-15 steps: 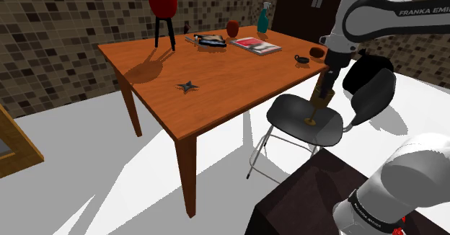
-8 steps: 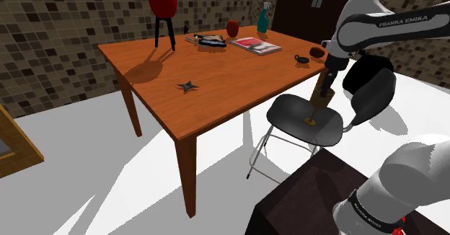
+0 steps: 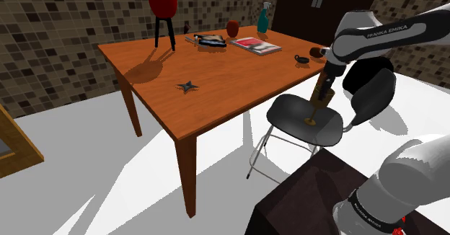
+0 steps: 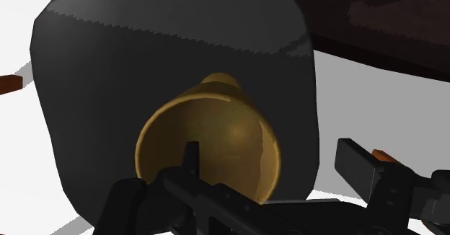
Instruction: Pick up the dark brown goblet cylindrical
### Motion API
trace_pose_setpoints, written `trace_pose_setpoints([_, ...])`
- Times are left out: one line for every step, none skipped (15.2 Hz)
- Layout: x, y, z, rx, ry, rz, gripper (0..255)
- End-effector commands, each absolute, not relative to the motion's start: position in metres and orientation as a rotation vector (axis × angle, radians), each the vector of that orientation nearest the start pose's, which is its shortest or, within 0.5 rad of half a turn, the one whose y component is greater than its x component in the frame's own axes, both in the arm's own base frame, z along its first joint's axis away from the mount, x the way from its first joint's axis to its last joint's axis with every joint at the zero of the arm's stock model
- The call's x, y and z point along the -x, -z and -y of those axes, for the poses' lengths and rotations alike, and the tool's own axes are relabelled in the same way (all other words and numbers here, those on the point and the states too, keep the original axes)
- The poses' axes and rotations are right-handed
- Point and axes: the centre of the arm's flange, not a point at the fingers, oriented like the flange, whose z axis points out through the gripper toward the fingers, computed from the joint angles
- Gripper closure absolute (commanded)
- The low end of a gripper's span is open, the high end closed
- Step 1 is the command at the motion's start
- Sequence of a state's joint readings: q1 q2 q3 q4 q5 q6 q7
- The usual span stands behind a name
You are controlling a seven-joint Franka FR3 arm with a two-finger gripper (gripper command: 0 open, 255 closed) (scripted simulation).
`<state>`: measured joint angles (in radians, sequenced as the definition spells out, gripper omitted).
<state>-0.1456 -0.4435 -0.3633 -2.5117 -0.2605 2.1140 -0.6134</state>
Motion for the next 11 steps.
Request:
trace_pose_setpoints([-0.3519, -0.4182, 0.2117, 3.19, -0.017, 0.429, 0])
trace_pose_setpoints([-0.3519, -0.4099, 0.2117, 3.19, -0.017, 0.429, 0])
trace_pose_setpoints([-0.3519, -0.4099, 0.2117, 3.19, -0.017, 0.429, 0])
trace_pose_setpoints([-0.3519, -0.4099, 0.2117, 3.19, -0.017, 0.429, 0])
trace_pose_setpoints([-0.3519, -0.4099, 0.211, 3.19, -0.017, 0.429, 255])
trace_pose_setpoints([-0.3516, -0.4099, 0.2112, 3.19, -0.017, 0.429, 255])
trace_pose_setpoints([-0.3519, -0.4098, 0.2111, 3.19, -0.017, 0.429, 255])
trace_pose_setpoints([-0.3519, -0.4098, 0.211, 3.19, -0.017, 0.429, 255])
trace_pose_setpoints([-0.3519, -0.4098, 0.211, 3.19, -0.017, 0.429, 255])
trace_pose_setpoints([-0.3519, -0.4097, 0.211, 3.19, -0.017, 0.429, 255])
trace_pose_setpoints([-0.352, -0.4097, 0.211, 3.19, -0.017, 0.429, 255])
